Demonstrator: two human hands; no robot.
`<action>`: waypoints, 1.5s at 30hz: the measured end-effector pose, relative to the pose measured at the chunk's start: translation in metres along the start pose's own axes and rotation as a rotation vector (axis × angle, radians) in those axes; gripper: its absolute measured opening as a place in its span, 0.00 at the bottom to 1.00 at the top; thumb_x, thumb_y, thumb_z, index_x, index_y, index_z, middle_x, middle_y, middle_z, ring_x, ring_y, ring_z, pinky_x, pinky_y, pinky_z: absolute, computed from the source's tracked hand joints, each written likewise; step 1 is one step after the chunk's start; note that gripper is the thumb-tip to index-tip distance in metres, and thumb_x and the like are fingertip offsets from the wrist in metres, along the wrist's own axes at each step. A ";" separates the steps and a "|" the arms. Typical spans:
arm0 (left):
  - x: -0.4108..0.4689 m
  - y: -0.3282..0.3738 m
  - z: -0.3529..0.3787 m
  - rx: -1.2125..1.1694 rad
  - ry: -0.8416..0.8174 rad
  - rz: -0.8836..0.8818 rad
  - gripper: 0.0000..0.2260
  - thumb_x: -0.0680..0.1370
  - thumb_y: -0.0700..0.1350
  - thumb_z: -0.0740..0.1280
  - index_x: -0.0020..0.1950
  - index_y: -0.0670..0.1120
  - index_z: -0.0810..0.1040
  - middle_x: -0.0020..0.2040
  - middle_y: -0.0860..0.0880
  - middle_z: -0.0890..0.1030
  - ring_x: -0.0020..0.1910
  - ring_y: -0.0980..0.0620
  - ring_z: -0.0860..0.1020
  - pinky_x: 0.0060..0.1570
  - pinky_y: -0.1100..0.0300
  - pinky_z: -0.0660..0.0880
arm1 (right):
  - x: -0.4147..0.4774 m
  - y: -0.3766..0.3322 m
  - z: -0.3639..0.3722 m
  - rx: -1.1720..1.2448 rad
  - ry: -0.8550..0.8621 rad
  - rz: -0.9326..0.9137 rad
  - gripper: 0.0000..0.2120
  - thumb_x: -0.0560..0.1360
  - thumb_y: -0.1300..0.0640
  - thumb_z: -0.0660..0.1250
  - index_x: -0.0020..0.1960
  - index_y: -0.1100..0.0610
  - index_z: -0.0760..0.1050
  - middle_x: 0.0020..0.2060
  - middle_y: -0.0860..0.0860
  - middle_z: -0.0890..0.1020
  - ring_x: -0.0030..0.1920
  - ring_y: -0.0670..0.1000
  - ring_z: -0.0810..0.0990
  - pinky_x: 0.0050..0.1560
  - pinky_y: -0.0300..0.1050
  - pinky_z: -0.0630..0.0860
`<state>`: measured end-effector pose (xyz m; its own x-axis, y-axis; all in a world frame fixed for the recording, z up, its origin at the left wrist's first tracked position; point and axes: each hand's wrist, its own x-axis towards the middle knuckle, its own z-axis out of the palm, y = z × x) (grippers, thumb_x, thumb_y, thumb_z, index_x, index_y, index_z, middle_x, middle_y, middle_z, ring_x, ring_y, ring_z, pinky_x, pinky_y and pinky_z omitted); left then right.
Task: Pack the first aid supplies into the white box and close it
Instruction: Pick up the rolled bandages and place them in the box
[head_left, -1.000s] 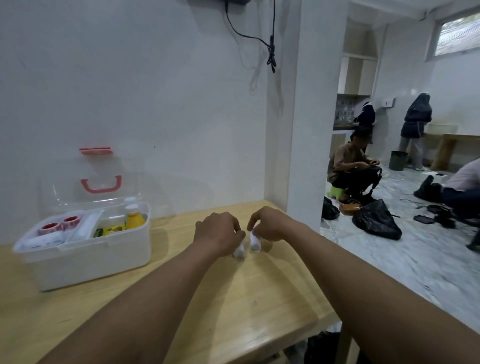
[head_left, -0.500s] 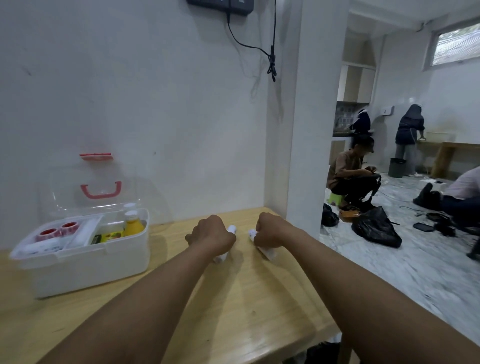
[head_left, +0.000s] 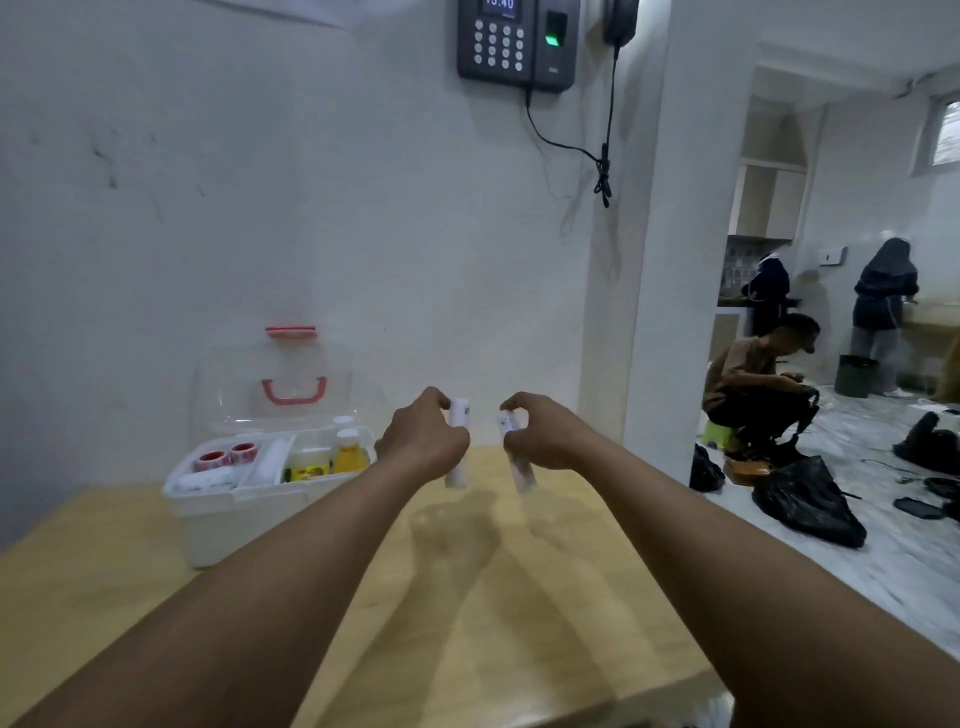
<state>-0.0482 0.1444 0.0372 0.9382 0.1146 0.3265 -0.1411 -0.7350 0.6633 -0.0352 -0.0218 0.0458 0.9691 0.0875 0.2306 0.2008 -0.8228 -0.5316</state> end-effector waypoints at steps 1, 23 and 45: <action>0.000 -0.002 -0.008 -0.005 0.007 0.016 0.15 0.76 0.50 0.61 0.63 0.54 0.71 0.50 0.47 0.78 0.49 0.42 0.79 0.54 0.45 0.77 | 0.001 -0.007 0.000 0.015 0.011 -0.018 0.23 0.74 0.55 0.64 0.70 0.50 0.70 0.65 0.52 0.76 0.56 0.53 0.78 0.54 0.49 0.77; -0.007 -0.083 -0.125 0.056 0.179 0.072 0.14 0.76 0.46 0.66 0.60 0.57 0.72 0.40 0.52 0.83 0.44 0.47 0.80 0.46 0.49 0.79 | 0.013 -0.121 0.060 0.304 0.087 -0.307 0.18 0.76 0.58 0.69 0.62 0.48 0.69 0.40 0.45 0.77 0.41 0.46 0.77 0.36 0.43 0.74; -0.016 -0.101 -0.122 0.051 0.123 0.076 0.16 0.76 0.45 0.72 0.61 0.52 0.72 0.53 0.48 0.84 0.48 0.48 0.81 0.48 0.52 0.78 | 0.013 -0.117 0.084 0.034 -0.094 -0.372 0.08 0.77 0.56 0.69 0.56 0.53 0.81 0.50 0.51 0.83 0.47 0.51 0.81 0.46 0.43 0.77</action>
<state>-0.0878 0.2977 0.0472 0.8794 0.1362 0.4561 -0.1907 -0.7770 0.5999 -0.0344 0.1229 0.0422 0.8380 0.4289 0.3374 0.5440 -0.7064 -0.4529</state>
